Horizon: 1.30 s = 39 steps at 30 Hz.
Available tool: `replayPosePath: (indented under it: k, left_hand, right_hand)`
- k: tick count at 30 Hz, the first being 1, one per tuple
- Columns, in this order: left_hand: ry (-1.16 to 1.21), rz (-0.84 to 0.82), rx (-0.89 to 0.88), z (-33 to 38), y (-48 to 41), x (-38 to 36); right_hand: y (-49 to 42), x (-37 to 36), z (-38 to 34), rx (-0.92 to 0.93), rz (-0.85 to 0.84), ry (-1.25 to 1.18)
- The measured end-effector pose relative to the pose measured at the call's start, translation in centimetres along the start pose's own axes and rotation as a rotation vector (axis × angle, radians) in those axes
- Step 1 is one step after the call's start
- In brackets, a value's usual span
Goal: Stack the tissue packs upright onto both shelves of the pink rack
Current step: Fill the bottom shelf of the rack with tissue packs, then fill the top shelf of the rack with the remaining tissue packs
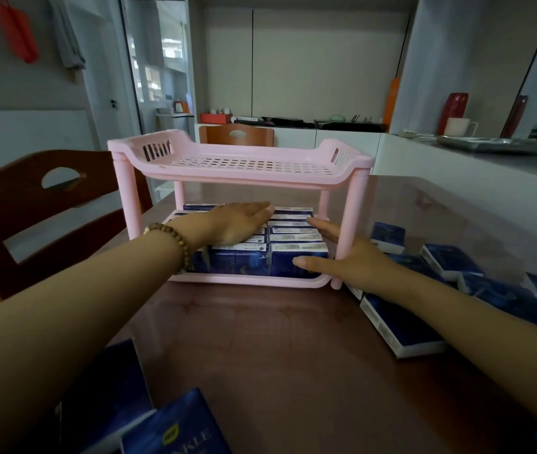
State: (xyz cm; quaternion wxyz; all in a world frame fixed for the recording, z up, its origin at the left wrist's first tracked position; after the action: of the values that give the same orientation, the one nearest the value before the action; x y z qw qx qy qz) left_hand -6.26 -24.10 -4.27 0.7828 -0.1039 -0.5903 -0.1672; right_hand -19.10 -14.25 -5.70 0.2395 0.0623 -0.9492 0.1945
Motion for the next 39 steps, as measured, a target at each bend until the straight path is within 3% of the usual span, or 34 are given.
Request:
replayPosePath:
  k: [4,9,13,16,22,31,35,39]
  left_hand:
    - [0.136,-0.022,0.036,-0.3,0.5,0.7]
    - [-0.177,-0.011,0.106,-0.6,1.2,-0.7]
    - [-0.194,-0.02,0.115,-0.7,1.0,-0.8]
    - [-0.08,0.012,0.086,-0.4,2.4,0.0]
    - [0.138,0.037,0.004,0.3,9.9,2.7]
    - [0.041,-0.042,0.064,-6.7,21.7,0.2]
    - [-0.004,-0.049,0.146,-9.5,25.8,-0.4]
    - [0.039,-0.041,0.201,-10.9,28.7,-0.6]
  right_hand:
    - [-0.2,0.3,-0.1,0.032,-0.03,-0.05]
    - [-0.7,0.4,0.2,0.006,-0.043,-0.039]
    - [-0.4,0.3,0.1,-0.046,-0.077,0.004]
    - [0.1,0.4,-0.8,-0.047,-0.088,0.008]
    - [3.0,2.0,-2.4,-0.109,-0.04,0.147]
    - [7.9,0.7,-5.7,-0.126,0.078,0.065]
    - [9.5,-3.3,-7.9,-0.127,-0.017,-0.002]
    - [11.0,-8.5,-9.1,-0.156,-0.232,0.126]
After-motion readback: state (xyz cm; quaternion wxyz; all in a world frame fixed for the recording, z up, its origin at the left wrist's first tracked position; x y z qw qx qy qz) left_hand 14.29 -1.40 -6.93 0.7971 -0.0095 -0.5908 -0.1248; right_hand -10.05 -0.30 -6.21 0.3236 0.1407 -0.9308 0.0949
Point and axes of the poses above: each hand's wrist, its own y-axis away from the middle knuckle, its own x-axis out of the back of the hand, z = x × y, the point moved 8 cm from there along -y, towards the middle knuckle, and after that the axes turned 11 degrees about x, right-handed, at the moved point
